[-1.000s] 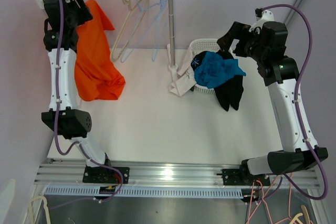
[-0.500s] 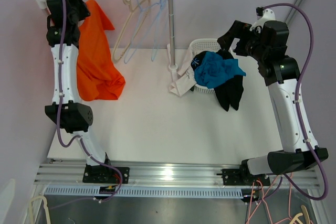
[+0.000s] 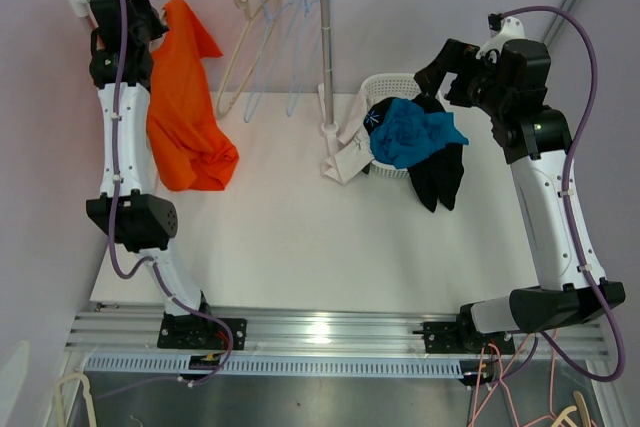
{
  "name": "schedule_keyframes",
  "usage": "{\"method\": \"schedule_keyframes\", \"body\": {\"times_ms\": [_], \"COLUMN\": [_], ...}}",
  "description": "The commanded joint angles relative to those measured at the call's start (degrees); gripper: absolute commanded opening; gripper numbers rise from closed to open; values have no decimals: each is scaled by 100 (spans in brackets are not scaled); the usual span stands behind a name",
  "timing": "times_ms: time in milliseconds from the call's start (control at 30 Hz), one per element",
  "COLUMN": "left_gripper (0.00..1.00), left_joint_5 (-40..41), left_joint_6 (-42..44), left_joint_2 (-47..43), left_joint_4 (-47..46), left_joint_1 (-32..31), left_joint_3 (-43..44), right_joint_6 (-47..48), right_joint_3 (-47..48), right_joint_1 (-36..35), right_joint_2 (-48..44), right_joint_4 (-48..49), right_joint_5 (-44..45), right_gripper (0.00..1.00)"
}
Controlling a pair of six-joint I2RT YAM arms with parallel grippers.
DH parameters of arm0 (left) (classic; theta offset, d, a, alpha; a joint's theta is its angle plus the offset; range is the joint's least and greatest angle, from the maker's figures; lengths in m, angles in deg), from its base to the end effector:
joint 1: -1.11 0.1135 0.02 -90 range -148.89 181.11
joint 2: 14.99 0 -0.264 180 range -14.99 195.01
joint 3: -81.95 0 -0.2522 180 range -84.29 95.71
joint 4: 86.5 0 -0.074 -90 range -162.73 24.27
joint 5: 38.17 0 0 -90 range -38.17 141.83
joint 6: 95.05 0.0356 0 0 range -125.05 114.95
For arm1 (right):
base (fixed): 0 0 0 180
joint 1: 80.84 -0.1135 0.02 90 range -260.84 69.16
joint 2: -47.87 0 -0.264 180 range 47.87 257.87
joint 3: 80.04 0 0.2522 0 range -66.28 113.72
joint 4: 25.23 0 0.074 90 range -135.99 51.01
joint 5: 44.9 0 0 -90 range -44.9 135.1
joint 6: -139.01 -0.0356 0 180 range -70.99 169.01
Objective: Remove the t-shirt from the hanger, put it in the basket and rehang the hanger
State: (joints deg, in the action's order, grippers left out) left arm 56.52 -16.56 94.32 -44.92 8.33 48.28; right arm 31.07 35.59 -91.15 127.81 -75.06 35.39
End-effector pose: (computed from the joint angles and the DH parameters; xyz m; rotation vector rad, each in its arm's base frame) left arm 0.4141 0.0554 0.5058 -0.3298 1.6168 0.0105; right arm 0.2788 0.0568 0.4939 0.0009 1.8429 0.5012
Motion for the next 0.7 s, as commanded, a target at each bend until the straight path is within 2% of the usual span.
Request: {"method": "schedule_keyframes", "body": {"times_ms": [0, 133, 567, 633, 667], "left_gripper": [22, 25, 22, 4, 1], "left_joint_5": [76, 85, 287, 331, 340], "left_joint_6": [8, -27, 8, 17, 43], "left_joint_2": [54, 28, -183, -218, -261], "left_joint_4": [22, 23, -83, -144, -179], "left_joint_1": [42, 42, -46, -72, -89], "left_joint_3": [225, 120, -372, -478, -565], "right_joint_6": [71, 45, 0, 0, 0], "right_joint_3": [167, 167, -140, -167, -184], "right_joint_1": [20, 20, 20, 29, 29], "right_joint_2": [-128, -128, -146, -163, -163], "right_joint_4": [162, 189, 355, 382, 382], "right_joint_5": [-4, -30, -110, -110, -101], "right_gripper": [99, 100, 100, 99, 100]}}
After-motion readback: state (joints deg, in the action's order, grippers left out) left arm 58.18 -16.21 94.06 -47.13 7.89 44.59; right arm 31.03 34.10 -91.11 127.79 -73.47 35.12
